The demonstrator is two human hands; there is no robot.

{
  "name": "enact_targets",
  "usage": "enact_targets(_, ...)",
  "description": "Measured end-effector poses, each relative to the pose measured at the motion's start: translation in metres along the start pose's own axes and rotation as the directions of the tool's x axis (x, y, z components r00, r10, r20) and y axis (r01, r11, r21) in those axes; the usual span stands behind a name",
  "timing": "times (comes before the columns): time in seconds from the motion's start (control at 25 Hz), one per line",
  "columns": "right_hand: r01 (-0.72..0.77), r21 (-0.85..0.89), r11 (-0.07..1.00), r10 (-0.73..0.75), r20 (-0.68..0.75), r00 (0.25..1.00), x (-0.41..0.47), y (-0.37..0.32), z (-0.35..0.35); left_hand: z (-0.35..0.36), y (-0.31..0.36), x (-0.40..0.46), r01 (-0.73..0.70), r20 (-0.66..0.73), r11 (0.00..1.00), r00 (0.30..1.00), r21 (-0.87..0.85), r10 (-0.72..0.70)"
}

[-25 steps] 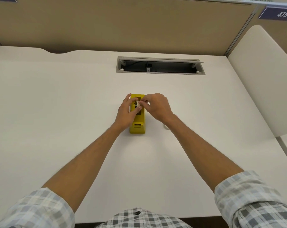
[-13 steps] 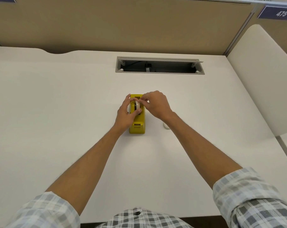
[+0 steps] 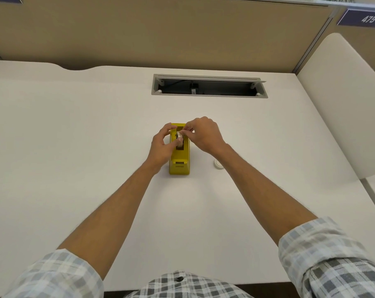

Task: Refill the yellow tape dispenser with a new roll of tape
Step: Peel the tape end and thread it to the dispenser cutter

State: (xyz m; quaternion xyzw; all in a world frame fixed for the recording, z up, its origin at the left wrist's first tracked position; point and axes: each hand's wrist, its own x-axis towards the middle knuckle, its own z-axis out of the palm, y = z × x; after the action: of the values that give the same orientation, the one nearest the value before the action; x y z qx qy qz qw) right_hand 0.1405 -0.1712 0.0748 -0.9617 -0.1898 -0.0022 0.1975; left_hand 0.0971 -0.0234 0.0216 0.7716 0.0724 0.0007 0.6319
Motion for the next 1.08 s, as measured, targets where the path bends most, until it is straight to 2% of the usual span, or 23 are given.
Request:
enact_targets(0.24,0.013,-0.044,0.999,-0.012,0.021,1.000,0.003,-0.001,-0.001,-0.003,-0.003,-0.002,0.013,0.031,0.995,0.999,0.102,-0.016)
enact_targets(0.48,-0.034,0.034,0.999,0.034,-0.010,0.999,0.001,-0.001,0.001,-0.005,0.000,-0.003,-0.008,0.021,0.988,1.000,0.157,0.005)
enact_targets(0.72,-0.139,0.265,0.954,0.155,-0.042,0.987,-0.007,-0.002,0.014,-0.007,0.003,-0.004,-0.076,0.057,0.962,0.996,0.262,0.063)
enact_targets(0.92,-0.197,0.462,0.864,0.255,-0.066,0.965,-0.016,-0.003,0.029,-0.009,0.006,-0.006,-0.150,0.005,0.951,0.988,0.271,0.155)
enact_targets(1.08,-0.200,0.624,0.756,0.298,-0.055,0.953,-0.021,-0.003,0.042,-0.009,0.006,-0.002,-0.151,0.027,0.928,0.988,0.340,0.150)
